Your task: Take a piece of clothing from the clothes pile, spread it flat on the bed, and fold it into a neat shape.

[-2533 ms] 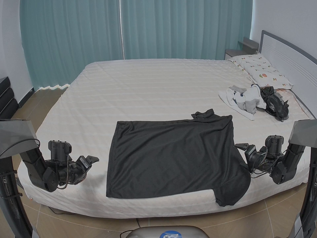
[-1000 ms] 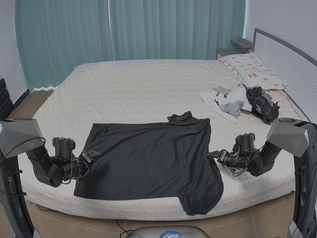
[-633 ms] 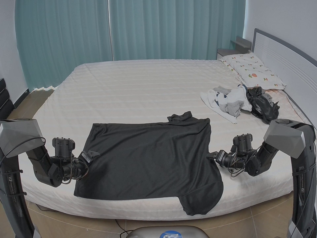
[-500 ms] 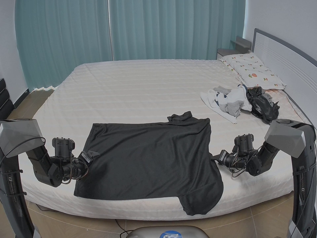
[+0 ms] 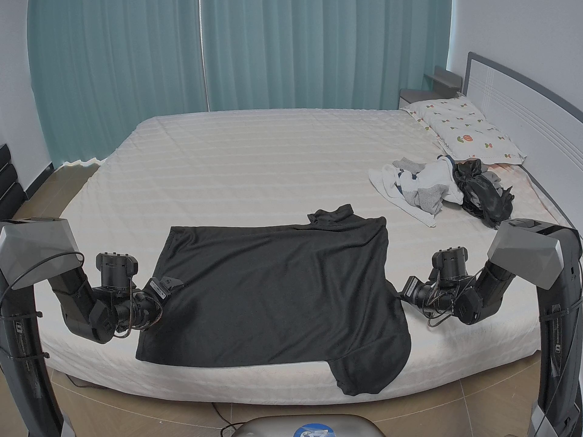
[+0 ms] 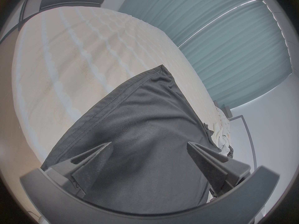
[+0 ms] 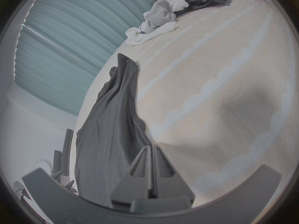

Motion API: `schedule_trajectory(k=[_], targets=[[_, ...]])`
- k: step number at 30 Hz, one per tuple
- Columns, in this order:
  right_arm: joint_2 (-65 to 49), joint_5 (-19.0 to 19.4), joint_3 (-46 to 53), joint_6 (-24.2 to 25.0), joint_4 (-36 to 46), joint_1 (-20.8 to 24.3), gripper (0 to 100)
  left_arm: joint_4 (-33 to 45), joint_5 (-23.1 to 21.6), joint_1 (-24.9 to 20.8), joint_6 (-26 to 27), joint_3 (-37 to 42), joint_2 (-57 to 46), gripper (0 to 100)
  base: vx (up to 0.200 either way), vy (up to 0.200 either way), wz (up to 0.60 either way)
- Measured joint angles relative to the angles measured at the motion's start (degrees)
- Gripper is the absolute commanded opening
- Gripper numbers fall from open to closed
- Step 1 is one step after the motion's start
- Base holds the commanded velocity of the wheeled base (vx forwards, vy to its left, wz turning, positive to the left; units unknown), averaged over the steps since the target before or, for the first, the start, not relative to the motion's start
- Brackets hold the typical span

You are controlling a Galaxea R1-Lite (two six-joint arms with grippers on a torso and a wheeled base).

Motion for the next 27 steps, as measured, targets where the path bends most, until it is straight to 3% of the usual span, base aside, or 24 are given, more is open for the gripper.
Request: schedule_trajectory(k=[16, 23, 24, 27], targets=[[-7.42, -1.23, 11.43, -2.68, -0.73, -4.23, 0, -0.02, 0.38, 1.13, 0.41, -1.06, 1.16, 100, 0.0, 0.0, 0.0], [-8.16, -2.4, 15.21, -3.75, -8.05, -4.58, 0, 0.09, 0.38, 1.22, 0.55, -1.07, 1.38, 100, 0.0, 0.0, 0.0], [-7.95, -2.46, 15.52, -3.86, -8.97, -4.53, 100, 0.11, 0.38, 1.24, 0.6, -1.07, 1.39, 100, 0.0, 0.0, 0.0], [-7.09, -2.51, 15.79, -3.97, -9.9, -4.3, 100, 1.48, 0.38, 1.44, 0.96, -1.07, 1.41, 100, 0.0, 0.0, 0.0]])
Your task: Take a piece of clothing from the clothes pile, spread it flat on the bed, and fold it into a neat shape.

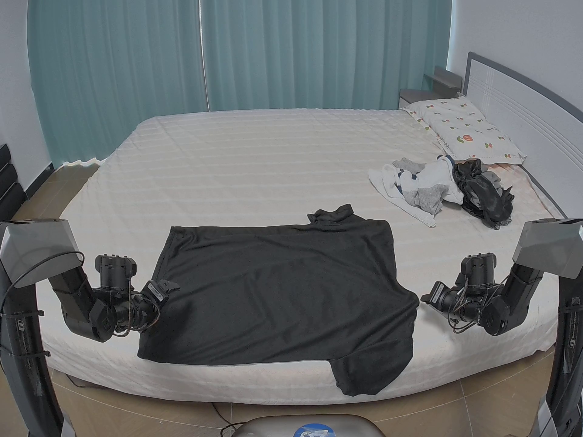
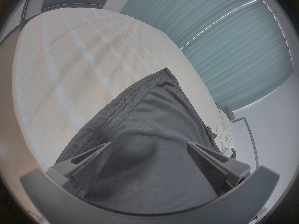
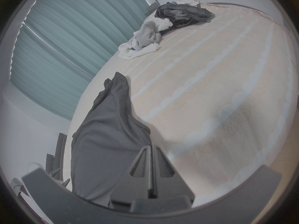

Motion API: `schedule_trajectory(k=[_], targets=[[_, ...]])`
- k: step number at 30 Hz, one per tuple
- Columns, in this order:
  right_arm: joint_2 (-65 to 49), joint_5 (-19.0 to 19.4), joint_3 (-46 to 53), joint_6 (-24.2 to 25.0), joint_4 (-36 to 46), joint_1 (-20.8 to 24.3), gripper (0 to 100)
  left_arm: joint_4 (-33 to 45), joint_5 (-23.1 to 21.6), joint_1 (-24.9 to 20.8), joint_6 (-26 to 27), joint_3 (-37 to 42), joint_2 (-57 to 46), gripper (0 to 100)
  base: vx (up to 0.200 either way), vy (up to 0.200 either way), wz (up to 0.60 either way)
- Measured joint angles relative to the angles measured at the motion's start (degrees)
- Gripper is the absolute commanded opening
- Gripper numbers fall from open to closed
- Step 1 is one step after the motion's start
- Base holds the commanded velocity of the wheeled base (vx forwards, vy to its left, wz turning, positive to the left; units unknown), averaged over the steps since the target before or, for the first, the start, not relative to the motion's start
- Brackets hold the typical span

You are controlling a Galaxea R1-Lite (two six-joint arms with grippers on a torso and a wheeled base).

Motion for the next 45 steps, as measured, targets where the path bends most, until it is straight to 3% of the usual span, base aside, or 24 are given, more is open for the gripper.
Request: schedule_trajectory(k=[5, 11, 18, 25, 36, 37, 45], targets=[[0.84, 0.27, -0.07, 1.23, -1.43, 0.27, 100, 3.07, 0.0, 1.29, 2.68, -0.02, -0.17, 100, 0.0, 0.0, 0.0], [1.06, 0.33, 0.72, 6.38, -4.88, 0.35, 100, 5.14, -0.13, 3.83, 7.11, -0.02, -0.85, 100, 0.0, 0.0, 0.0], [1.0, 0.44, 2.57, 7.78, -6.72, 0.29, 100, 14.86, -2.05, 6.22, 16.23, 0.44, -3.04, 100, 0.0, 0.0, 0.0], [1.02, 0.76, 5.33, 7.86, -10.68, 0.29, 100, 14.19, -2.24, 6.24, 18.62, -0.82, -2.16, 100, 0.0, 0.0, 0.0], [1.05, 0.84, 6.67, 8.9, -11.89, 0.38, 100, 13.97, 0.95, 3.83, 20.31, -2.95, 0.9, 100, 0.0, 0.0, 0.0], [1.05, 0.84, 6.75, 9.42, -12.48, 0.38, 100, 13.96, 0.95, 3.74, 20.31, -3.02, 1.05, 0, 0.0, 0.0, 0.0], [1.13, 0.84, 7.72, 10.0, -13.52, 0.46, 100, 14.02, 2.22, 3.44, 20.27, -2.91, 1.54, 0, 0.0, 0.0, 0.0]])
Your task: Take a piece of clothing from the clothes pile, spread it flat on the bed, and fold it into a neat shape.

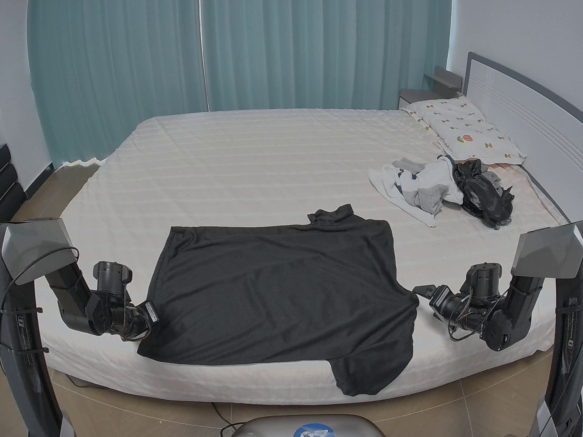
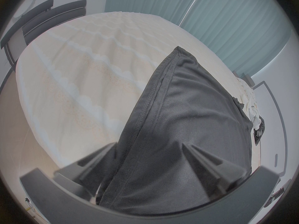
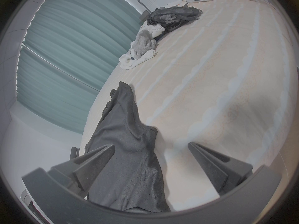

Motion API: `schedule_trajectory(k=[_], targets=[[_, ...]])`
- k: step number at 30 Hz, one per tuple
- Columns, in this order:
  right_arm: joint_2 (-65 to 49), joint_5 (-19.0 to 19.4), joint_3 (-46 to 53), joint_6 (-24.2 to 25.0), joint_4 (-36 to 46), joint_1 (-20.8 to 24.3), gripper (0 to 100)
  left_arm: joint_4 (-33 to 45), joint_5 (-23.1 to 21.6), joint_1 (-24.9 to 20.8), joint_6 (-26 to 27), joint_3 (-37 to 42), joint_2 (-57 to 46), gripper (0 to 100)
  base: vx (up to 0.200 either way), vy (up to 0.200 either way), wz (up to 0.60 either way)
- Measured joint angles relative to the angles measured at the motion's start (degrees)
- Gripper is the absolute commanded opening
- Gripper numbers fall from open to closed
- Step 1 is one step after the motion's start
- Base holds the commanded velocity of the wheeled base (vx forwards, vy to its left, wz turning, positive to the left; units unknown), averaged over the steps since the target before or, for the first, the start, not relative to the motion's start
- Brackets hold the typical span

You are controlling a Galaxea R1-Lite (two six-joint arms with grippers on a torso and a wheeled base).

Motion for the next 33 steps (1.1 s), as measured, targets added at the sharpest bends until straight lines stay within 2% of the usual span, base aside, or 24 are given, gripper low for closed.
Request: schedule_trajectory(k=[17, 22, 27, 33], targets=[[0.12, 0.0, 0.17, -0.02, -0.04, 0.0, 100, 1.26, 8.77, 1.21, -0.02, 2.29, -1.78, 0, 0.0, 0.0, 0.0], [0.17, 0.0, 0.17, -0.05, 0.02, 0.02, 100, 6.16, 9.31, 1.68, 1.38, 2.12, -2.26, 0, 0.0, 0.0, 0.0], [0.45, -0.09, -0.27, -0.17, 0.02, 1.02, 100, 6.6, 9.33, 2.69, 1.87, 1.77, -2.84, 0, 0.0, 0.0, 0.0], [1.39, -0.62, -1.21, -1.29, 0.16, 4.94, 100, 6.3, 8.78, 3.39, 1.68, 1.1, -2.84, 0, 0.0, 0.0, 0.0]])
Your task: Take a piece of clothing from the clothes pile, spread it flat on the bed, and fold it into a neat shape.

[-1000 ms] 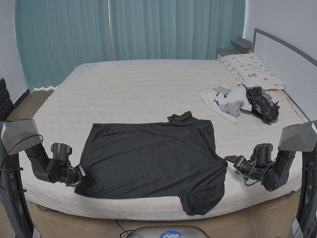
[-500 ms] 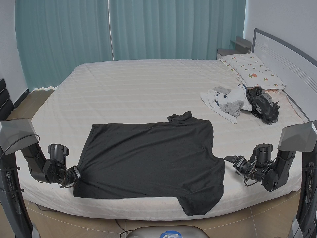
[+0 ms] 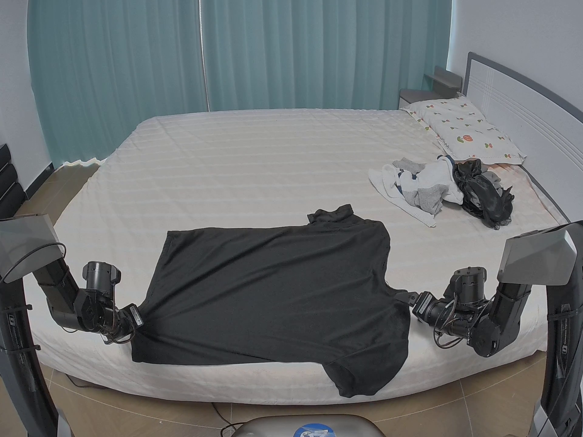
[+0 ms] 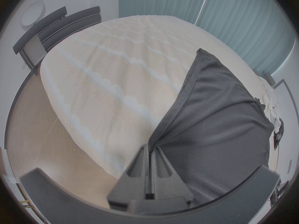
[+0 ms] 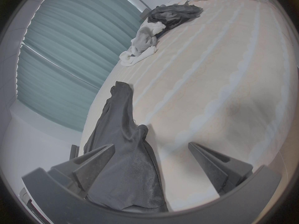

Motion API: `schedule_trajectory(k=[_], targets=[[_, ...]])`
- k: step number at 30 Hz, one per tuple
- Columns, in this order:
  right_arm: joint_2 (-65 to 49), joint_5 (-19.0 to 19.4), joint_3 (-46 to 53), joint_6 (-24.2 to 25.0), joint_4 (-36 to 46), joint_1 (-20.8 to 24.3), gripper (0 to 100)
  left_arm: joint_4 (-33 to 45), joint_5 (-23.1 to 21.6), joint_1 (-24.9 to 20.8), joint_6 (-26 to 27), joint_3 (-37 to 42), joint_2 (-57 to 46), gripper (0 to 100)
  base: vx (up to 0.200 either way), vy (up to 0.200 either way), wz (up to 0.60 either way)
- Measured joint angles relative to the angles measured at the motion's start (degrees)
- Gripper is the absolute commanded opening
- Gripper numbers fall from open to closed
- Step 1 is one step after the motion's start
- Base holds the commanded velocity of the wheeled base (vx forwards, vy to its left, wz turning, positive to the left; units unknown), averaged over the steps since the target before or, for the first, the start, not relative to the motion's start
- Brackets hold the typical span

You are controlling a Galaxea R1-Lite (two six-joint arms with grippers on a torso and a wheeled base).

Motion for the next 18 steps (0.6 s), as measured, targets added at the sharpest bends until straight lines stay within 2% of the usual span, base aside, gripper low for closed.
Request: schedule_trajectory(k=[4, 5, 9, 18], targets=[[0.66, -0.11, -0.13, -3.0, 0.09, 1.12, 100, -0.22, -0.22, 0.27, -0.12, -0.49, 0.09, 0, 0.0, 0.0, 0.0], [0.84, -0.11, -0.09, -4.18, 0.09, 1.27, 0, -0.33, -0.24, 0.35, -0.15, -0.61, 0.11, 0, 0.0, 0.0, 0.0], [1.6, -0.15, 0.26, -8.53, 0.57, 1.82, 0, -0.45, -0.28, 0.49, -0.22, -0.99, 0.3, 0, 0.0, 0.0, 0.0], [1.76, -0.23, 3.64, -13.54, 0.88, 1.84, 0, -0.52, -0.3, 0.52, -0.22, -1.18, 0.78, 0, 0.0, 0.0, 0.0]])
